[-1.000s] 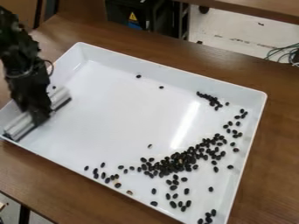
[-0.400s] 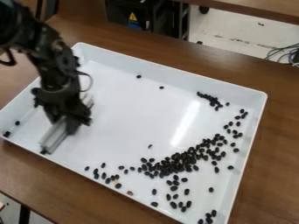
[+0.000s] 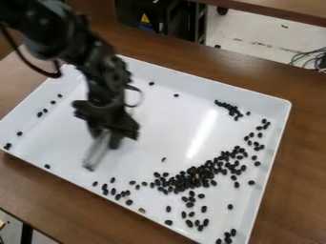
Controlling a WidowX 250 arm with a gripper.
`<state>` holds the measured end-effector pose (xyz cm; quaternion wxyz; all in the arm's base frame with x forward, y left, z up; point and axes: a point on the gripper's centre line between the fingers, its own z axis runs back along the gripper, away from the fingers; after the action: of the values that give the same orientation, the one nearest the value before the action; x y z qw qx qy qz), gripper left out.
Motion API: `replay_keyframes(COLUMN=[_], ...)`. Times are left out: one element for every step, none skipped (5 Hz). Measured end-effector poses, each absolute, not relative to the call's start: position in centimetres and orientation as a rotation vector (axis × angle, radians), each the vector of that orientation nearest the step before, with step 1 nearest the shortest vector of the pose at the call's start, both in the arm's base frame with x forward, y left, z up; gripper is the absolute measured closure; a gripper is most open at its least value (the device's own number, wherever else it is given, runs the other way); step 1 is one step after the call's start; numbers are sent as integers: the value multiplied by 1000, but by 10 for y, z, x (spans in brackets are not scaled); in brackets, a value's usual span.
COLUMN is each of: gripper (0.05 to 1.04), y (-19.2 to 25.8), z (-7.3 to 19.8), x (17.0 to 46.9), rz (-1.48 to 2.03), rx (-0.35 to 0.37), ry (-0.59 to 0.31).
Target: Sweep into pile
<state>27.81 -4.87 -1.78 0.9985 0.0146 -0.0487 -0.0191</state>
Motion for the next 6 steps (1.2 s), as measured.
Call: replay_keyframes(gripper=[727, 727, 727, 727, 727, 727], y=[-105, -133, -150, -157, -151, -138], z=[-15, -14, -12, -8, -2, 7], x=[284, 284, 285, 284, 289, 301], rz=[-50, -67, -92, -97, -101, -74], rx=[23, 36, 41, 25, 55, 75], ry=[-86, -57, -45, -52, -53, -44])
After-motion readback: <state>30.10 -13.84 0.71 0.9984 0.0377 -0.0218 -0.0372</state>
